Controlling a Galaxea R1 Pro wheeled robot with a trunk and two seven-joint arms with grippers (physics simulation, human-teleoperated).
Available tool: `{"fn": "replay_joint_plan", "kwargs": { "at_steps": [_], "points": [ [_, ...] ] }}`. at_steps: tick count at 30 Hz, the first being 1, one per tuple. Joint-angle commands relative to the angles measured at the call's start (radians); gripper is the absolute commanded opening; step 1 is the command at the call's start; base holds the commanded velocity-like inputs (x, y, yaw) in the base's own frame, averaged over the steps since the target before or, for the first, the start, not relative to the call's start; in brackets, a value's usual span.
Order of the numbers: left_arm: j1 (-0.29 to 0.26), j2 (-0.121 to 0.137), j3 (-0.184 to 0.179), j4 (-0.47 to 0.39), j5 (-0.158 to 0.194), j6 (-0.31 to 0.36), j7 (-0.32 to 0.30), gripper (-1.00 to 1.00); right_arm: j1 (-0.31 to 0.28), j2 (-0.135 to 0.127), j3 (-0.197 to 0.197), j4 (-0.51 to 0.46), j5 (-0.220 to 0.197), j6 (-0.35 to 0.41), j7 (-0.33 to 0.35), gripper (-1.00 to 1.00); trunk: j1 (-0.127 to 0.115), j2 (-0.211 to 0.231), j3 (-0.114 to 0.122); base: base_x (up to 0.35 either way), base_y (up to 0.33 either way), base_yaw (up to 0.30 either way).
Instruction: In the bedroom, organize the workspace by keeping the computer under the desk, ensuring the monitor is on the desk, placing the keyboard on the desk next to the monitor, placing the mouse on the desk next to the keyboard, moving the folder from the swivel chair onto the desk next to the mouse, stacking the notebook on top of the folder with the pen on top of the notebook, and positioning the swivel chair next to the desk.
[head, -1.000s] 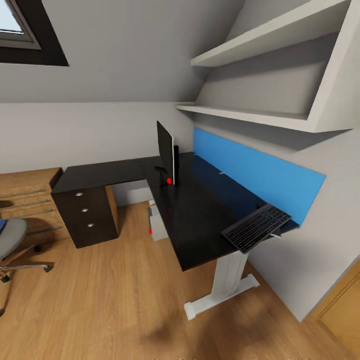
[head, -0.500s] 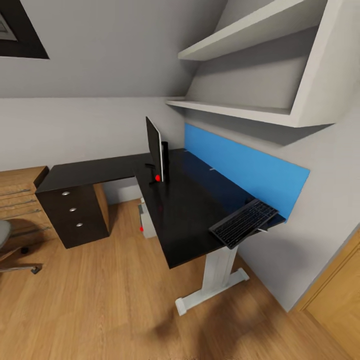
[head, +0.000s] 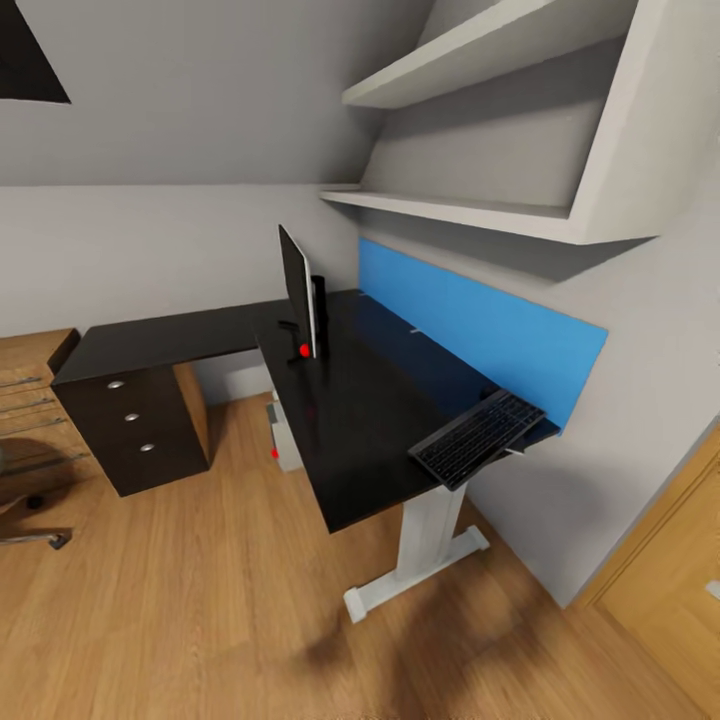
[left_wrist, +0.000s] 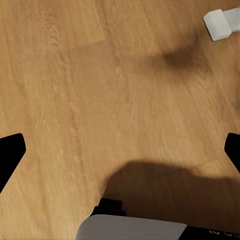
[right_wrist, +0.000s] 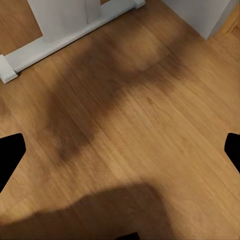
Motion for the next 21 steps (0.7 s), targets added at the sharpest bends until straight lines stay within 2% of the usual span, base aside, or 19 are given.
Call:
{"fn": "replay_joint_plan", "kwargs": {
  "at_steps": [1, 12, 21],
  "points": [
    [0.0, 0.0, -0.004, 0.0, 0.009, -0.003, 0.0, 1.0, -0.001, 0.0, -0.001, 0.002, 0.007, -0.003, -0.007, 1.0, 0.0, -0.001, -0.002, 0.0, 0.0, -0.083],
    [0.0, -0.001, -0.004, 0.0, 0.008, -0.006, -0.003, 1.0, -0.001, 0.0, -0.001, 0.002, 0.007, -0.004, -0.007, 1.0, 0.0, -0.001, -0.017, 0.0, 0.0, -0.054],
    [0.0, 0.0, -0.001, 0.0, 0.011, -0.005, 0.004, 1.0, -0.001, 0.0, -0.001, 0.002, 0.007, -0.006, -0.007, 1.0, -0.035, 0.062, 0.01, 0.0, 0.0, -0.003]
  ]
}}
